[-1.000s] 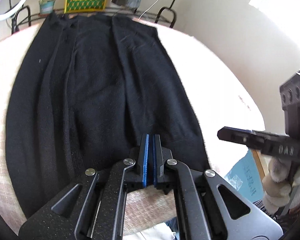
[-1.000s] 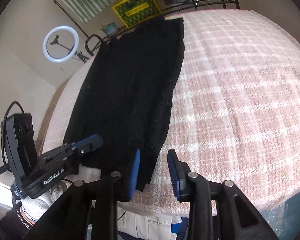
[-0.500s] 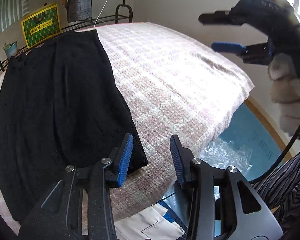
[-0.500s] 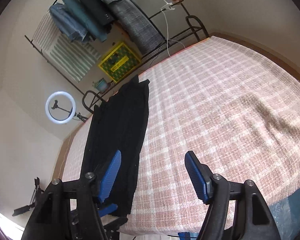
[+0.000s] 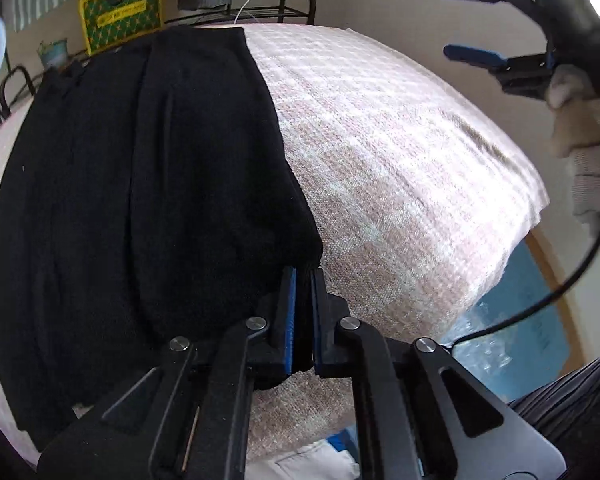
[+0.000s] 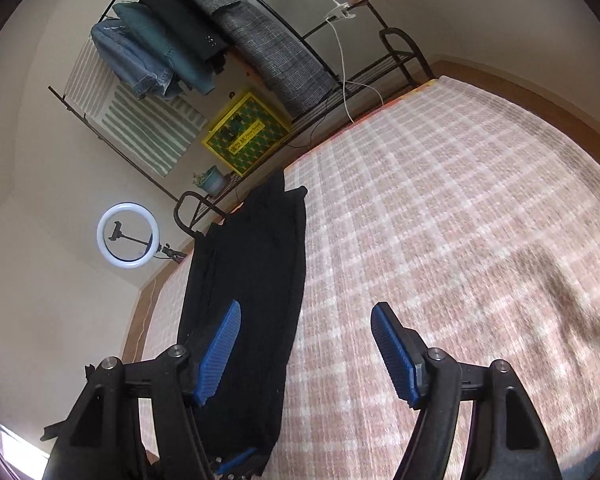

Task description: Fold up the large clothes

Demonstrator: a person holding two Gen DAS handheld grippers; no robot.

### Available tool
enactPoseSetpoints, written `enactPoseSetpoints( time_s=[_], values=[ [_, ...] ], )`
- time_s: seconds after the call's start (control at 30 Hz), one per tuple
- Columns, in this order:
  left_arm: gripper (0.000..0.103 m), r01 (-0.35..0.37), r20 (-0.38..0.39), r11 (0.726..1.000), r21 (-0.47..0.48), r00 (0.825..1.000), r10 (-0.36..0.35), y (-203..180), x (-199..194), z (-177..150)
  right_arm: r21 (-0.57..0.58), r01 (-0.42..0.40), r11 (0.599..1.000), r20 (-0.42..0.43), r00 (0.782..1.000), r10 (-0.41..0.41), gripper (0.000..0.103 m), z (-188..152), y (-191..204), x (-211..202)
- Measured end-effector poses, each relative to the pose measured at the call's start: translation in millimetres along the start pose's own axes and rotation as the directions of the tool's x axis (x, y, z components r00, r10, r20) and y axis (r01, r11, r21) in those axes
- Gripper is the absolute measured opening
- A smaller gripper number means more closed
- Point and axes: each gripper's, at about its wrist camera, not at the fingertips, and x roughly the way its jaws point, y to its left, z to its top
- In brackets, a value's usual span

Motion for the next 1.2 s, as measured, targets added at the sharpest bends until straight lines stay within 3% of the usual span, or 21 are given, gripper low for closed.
enactPoseSetpoints(
  time_s=[0.13,0.4,0.6,0.7,0.73,0.77,0.83,0.87,0.97,1.07,1.2],
  values=[
    [0.004,0.087,0.064,0.989,-0.119,0.995,-0.079,16,-24,3,0.055,-0.048,0.997,-0.024,0.998,0.049,0.074,30,-1,54],
    [0.004,0.182,0.119,0.964,-0.192,0.98,-0.161,27,-34,3,0.031,-0.021,0.999,-0.061,0.998,0.023,0.08,85,4,179],
    [0.004,0.23,0.119,0.952,-0.203,0.971,-0.209,35,-27,-1,-0.009,0.005,1.0,-0.124,0.992,-0.006,0.079,99,12,260],
    [0.004,0.259,0.127,0.939,-0.226,0.964,-0.235,39,-24,-5,-0.059,0.013,0.998,-0.165,0.986,-0.022,0.066,97,23,283],
    [0.004,0.272,0.128,0.934,-0.232,0.96,-0.248,44,-22,-4,-0.072,0.015,0.997,-0.182,0.983,-0.028,0.054,95,26,289],
    [0.004,0.28,0.128,0.93,-0.237,0.958,-0.256,44,-21,-5,-0.089,0.016,0.996,-0.202,0.979,-0.033,0.035,92,29,295],
    [0.004,0.296,0.133,0.922,-0.25,0.954,-0.27,47,-20,-8,-0.138,0.057,0.989,-0.227,0.97,-0.088,0.01,86,39,304],
    [0.004,0.308,0.137,0.914,-0.266,0.95,-0.28,50,-21,-10,-0.159,0.089,0.983,-0.221,0.967,-0.123,0.006,85,43,304],
    [0.004,0.347,0.168,0.888,-0.302,0.936,-0.309,55,-29,-12,-0.182,0.103,0.978,-0.185,0.973,-0.137,0.004,91,56,289],
    [0.004,0.349,0.196,0.896,-0.274,0.932,-0.303,55,-37,-12,-0.2,0.127,0.971,-0.148,0.976,-0.158,0.003,100,63,274],
    [0.004,0.368,0.186,0.872,-0.323,0.928,-0.323,67,-26,-21,-0.242,0.239,0.941,-0.186,0.94,-0.286,0.003,91,65,292]
  ],
)
